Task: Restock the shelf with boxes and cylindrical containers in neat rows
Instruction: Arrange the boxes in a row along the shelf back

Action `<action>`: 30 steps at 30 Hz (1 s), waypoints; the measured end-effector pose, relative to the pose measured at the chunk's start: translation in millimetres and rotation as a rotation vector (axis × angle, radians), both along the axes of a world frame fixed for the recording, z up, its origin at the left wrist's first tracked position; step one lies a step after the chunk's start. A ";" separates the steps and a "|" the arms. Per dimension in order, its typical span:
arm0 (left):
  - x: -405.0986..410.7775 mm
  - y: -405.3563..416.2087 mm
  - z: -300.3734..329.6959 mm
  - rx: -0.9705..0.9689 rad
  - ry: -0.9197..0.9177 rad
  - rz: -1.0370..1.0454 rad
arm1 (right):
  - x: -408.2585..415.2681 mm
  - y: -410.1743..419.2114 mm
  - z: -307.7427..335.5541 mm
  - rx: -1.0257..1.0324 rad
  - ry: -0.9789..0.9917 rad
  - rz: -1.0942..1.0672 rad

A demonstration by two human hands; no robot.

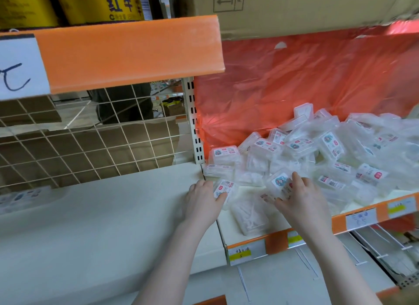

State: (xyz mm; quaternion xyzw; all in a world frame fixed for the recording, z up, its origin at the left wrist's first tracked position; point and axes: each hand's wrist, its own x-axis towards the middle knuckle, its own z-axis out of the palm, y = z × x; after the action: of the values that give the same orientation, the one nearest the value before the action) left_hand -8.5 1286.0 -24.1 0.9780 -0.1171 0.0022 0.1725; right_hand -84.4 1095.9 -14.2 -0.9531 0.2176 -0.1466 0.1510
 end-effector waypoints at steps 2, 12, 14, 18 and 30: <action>3.1 -9.8 -0.8 0.016 0.041 -0.007 | -7.9 -3.1 1.1 0.016 0.009 -0.028; 19.1 -30.6 -12.8 0.014 0.112 0.108 | -19.9 -19.0 -5.1 0.020 -0.029 -0.071; 24.2 -31.1 -13.8 0.008 0.133 0.133 | -19.1 -20.2 -5.2 0.017 -0.030 -0.068; 32.0 -32.1 -10.3 -0.006 0.183 0.135 | -16.4 -22.4 -5.9 0.004 -0.045 -0.043; 13.7 8.9 8.8 0.159 0.094 0.192 | -11.7 -20.0 2.2 0.014 -0.076 0.089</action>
State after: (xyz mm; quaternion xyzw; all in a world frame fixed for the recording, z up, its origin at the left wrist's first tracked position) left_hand 5.3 1294.9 -15.3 0.9944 -0.0144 -0.0363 0.0985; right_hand -96.1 1076.0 -12.0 -0.9545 0.1702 -0.1743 0.1722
